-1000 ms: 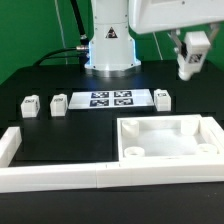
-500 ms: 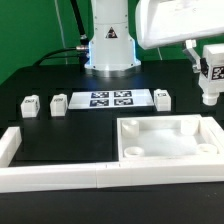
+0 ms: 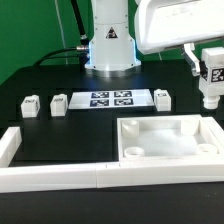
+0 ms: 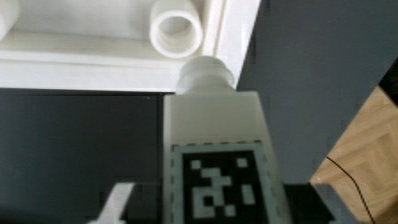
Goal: Assemble square table
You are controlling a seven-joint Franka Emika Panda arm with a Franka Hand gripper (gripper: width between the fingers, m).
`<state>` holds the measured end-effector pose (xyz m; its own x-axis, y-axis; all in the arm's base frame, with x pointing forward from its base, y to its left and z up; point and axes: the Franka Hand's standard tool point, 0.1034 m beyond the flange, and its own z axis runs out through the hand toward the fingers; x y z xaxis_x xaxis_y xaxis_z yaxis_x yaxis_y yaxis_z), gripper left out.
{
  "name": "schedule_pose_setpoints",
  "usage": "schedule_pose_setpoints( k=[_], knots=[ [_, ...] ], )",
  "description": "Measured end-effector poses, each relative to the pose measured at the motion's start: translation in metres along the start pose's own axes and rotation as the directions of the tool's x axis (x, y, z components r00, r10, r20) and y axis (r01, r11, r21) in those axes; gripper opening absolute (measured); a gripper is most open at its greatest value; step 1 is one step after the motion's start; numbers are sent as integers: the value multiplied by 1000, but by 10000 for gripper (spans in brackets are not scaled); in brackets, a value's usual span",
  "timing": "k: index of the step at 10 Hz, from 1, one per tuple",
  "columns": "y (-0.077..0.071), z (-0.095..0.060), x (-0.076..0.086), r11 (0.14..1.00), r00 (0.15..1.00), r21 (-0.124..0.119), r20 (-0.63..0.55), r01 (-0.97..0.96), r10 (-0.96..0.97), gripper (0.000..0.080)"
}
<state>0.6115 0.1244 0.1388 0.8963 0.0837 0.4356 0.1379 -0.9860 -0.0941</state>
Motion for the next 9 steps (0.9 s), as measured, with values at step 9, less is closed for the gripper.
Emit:
schedule_pose_setpoints(
  k=[9],
  knots=[
    [17, 50, -9, 1000, 999, -7, 21, 25, -25, 288]
  ],
)
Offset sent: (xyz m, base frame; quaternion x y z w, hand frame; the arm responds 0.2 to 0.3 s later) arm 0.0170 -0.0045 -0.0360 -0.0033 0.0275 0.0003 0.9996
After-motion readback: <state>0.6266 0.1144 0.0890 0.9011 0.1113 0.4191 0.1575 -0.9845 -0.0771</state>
